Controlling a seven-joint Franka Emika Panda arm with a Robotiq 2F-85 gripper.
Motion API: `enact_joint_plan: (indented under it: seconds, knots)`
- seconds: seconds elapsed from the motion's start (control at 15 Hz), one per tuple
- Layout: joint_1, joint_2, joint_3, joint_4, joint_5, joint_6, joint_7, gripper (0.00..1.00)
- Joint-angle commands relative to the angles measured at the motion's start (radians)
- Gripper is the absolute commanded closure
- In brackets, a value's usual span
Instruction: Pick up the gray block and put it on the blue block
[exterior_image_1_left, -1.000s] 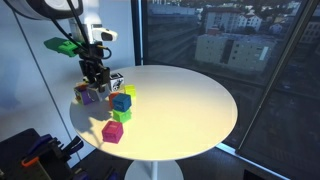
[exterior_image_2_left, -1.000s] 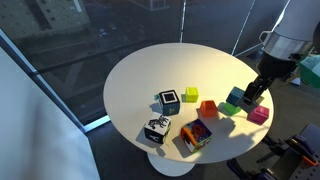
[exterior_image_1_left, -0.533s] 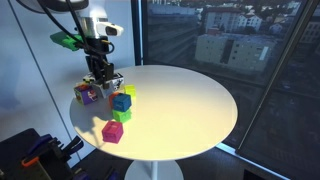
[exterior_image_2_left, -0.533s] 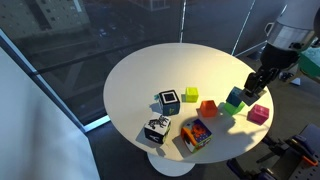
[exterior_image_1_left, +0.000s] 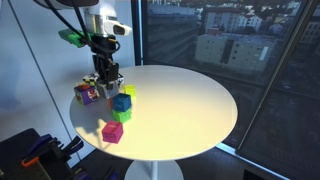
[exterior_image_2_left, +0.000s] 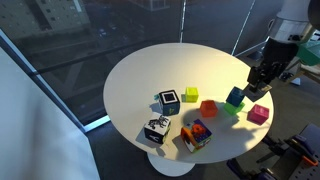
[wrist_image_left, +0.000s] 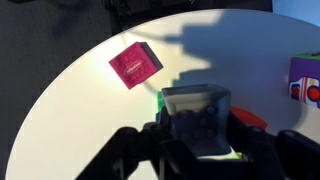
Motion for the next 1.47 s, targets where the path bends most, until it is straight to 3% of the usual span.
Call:
enact_joint_plan:
  seconds: [0.0,0.6,1.4]
  knots:
    - [-0.011,0.058,-0.015,0.075,-0.01,-0.048,0.028,0.72]
    - [-0.006,0.146,-0.021,0.145,-0.001,-0.026,0.046,0.72]
    - [-0.001,0.201,-0.024,0.152,-0.004,0.027,0.046,0.72]
